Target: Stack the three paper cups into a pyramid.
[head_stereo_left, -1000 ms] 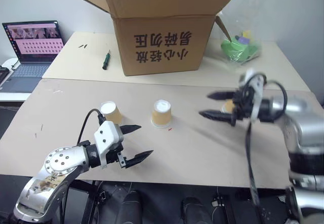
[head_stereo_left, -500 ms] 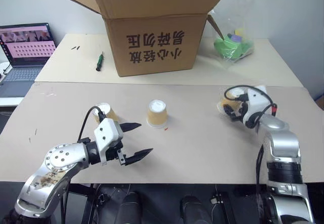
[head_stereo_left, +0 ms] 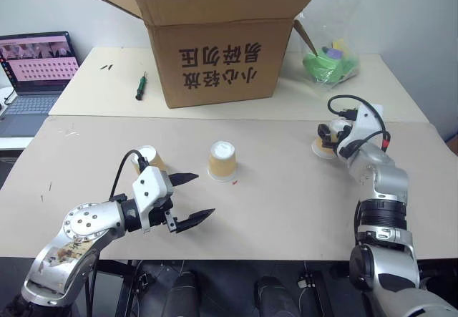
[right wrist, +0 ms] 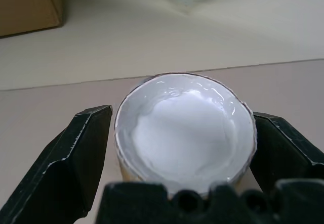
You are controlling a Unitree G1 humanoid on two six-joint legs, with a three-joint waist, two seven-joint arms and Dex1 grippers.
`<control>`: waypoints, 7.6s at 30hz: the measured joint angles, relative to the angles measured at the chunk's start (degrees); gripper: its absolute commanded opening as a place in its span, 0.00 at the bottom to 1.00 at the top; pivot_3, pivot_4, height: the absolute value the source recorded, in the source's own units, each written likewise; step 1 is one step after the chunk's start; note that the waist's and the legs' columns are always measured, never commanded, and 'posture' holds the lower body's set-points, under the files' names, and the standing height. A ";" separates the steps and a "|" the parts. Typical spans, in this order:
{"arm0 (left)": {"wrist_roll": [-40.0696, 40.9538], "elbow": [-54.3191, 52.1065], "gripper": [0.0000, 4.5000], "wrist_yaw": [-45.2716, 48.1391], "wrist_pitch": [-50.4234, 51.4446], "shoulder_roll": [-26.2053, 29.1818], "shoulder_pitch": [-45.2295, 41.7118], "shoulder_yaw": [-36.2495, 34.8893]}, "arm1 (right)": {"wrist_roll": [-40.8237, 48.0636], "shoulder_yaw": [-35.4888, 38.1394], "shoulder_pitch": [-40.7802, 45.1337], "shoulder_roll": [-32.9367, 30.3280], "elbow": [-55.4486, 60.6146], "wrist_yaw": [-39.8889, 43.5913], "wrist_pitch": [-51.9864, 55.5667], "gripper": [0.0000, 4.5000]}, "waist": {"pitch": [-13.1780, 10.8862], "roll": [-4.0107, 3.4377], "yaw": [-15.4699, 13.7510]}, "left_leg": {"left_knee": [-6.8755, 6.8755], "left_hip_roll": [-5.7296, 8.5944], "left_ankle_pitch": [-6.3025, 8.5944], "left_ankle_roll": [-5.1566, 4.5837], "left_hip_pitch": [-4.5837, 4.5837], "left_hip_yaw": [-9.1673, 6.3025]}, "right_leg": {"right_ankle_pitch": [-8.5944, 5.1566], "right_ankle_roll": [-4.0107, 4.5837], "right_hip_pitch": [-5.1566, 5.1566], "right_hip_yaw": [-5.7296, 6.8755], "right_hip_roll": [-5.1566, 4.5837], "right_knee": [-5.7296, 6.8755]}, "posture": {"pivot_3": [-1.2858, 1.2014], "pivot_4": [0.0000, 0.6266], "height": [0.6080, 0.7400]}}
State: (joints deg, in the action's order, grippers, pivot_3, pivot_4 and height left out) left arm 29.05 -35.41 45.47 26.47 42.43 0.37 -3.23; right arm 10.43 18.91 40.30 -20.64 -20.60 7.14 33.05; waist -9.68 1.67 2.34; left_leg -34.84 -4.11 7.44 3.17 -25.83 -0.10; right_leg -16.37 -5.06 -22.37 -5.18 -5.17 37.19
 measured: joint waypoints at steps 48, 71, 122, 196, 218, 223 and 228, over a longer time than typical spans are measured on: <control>0.29 -3.57 1.00 -3.18 1.21 -0.05 3.33 -1.67 | 4.74 -33.32 4.25 -1.10 5.94 55.25 -8.89 0.70 | -0.07 -0.10 -0.24 | -0.02 -0.01 0.00 0.01 0.02 -0.01 | 0.00 0.01 -0.01 0.06 0.01 0.01 | 0.52 0.24 0.74; 0.31 -3.87 1.00 -3.62 2.29 -0.05 2.98 -1.71 | -2.49 -33.74 12.23 3.68 -12.71 55.88 -20.14 0.99 | -0.07 -0.11 -0.10 | 0.01 -0.01 0.01 0.01 0.02 -0.01 | 0.00 0.02 -0.02 0.07 0.01 0.03 | 0.52 0.24 0.74; -10.37 31.81 1.00 -4.37 -12.33 -6.72 -12.25 -8.33 | 23.50 -19.70 -10.05 -24.33 52.47 42.02 17.66 0.99 | -0.01 0.08 -1.63 | -0.11 -0.15 0.00 0.01 -0.34 -0.02 | 0.00 0.13 -0.37 0.12 0.09 0.09 | 0.52 0.24 0.74; -7.44 54.08 0.62 22.52 0.07 -14.10 -55.24 8.78 | 20.74 -17.78 -15.37 -24.85 53.16 33.86 15.66 1.00 | -0.08 0.20 -1.58 | -0.34 -0.04 -0.01 -0.01 -0.45 -0.30 | 0.04 -0.04 -0.18 0.29 0.08 0.11 | 0.52 0.24 0.74; -5.80 48.15 1.00 18.17 4.50 -14.20 -53.71 5.74 | 21.23 -17.37 -14.51 -24.85 51.34 34.57 15.27 1.00 | -0.08 0.20 -1.55 | -0.38 -0.04 -0.02 -0.01 -0.45 -0.32 | 0.03 -0.05 -0.17 0.30 0.08 0.17 | 0.52 0.24 0.74; 2.63 42.87 1.00 14.09 15.94 -13.37 -58.25 -0.83 | 21.21 -17.95 -13.84 -24.80 50.29 35.54 14.76 1.00 | -0.09 0.20 -1.51 | -0.42 -0.04 -0.01 -0.01 -0.45 -0.34 | 0.00 -0.10 -0.18 0.29 0.08 0.28 | 0.52 0.24 0.74; 6.14 36.01 1.00 0.33 22.04 -12.70 -57.79 -10.41 | 20.64 -18.25 -13.00 -24.52 48.48 35.84 13.80 1.00 | -0.07 0.17 -1.14 | -0.41 -0.02 -0.02 -0.01 -0.28 -0.35 | -0.01 -0.11 -0.12 0.27 0.06 0.43 | 0.52 0.24 0.74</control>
State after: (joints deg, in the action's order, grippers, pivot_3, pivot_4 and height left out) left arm 35.19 0.60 45.80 48.51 29.73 -57.42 -13.63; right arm 31.06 0.66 27.30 -45.16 27.88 42.99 46.85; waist -9.75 1.85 1.20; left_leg -35.26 -4.13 7.43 3.15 -26.10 -0.45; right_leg -16.38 -5.17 -22.49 -4.91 -5.11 37.62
